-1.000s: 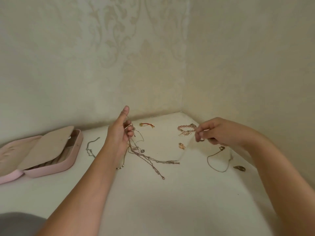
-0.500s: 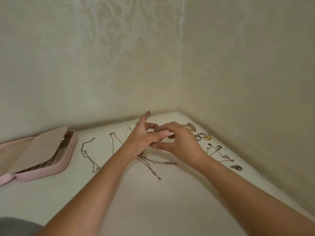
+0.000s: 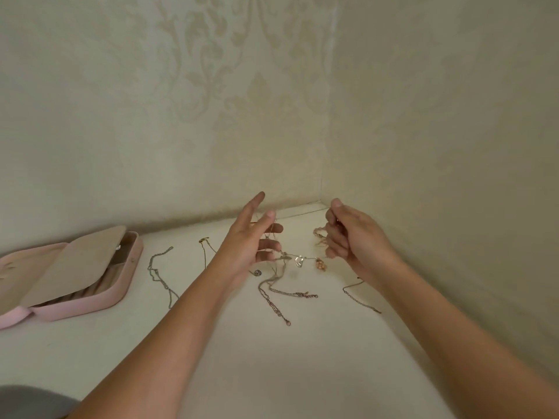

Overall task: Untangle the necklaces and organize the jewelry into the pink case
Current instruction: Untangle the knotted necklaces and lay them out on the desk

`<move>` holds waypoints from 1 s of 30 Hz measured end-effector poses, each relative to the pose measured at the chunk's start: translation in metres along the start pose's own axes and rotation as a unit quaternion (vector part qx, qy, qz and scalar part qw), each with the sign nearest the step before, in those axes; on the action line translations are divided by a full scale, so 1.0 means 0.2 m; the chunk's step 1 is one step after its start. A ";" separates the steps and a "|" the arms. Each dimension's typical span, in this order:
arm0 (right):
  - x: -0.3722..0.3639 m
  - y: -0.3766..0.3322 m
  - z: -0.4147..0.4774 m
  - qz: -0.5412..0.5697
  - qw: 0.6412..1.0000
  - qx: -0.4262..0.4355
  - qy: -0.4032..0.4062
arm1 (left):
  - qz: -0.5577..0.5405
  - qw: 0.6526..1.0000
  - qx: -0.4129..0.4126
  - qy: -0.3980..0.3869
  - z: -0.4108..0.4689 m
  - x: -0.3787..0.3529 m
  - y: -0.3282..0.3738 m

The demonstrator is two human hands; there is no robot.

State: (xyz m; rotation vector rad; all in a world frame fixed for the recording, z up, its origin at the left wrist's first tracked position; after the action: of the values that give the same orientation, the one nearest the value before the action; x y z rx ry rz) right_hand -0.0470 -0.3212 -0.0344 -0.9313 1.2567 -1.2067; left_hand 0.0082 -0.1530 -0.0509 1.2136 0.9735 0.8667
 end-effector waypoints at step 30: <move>0.20 -0.08 0.00 0.037 0.991 -0.109 -0.071 | 0.318 0.944 0.085 0.004 0.05 0.12 -0.11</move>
State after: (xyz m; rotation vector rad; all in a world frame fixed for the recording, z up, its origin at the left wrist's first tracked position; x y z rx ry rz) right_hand -0.0526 -0.3639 -0.0271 -1.0988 1.3140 -0.9405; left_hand 0.0275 -0.1371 -0.0751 1.7175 0.6690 1.3071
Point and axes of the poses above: each hand's wrist, its own z-axis towards the middle knuckle, its own x-axis out of the back of the hand, y = z × x, the point moved 4 cm from there along z, towards the middle knuckle, and after that the axes turned 1 degree about -y, right-handed, at the moved point
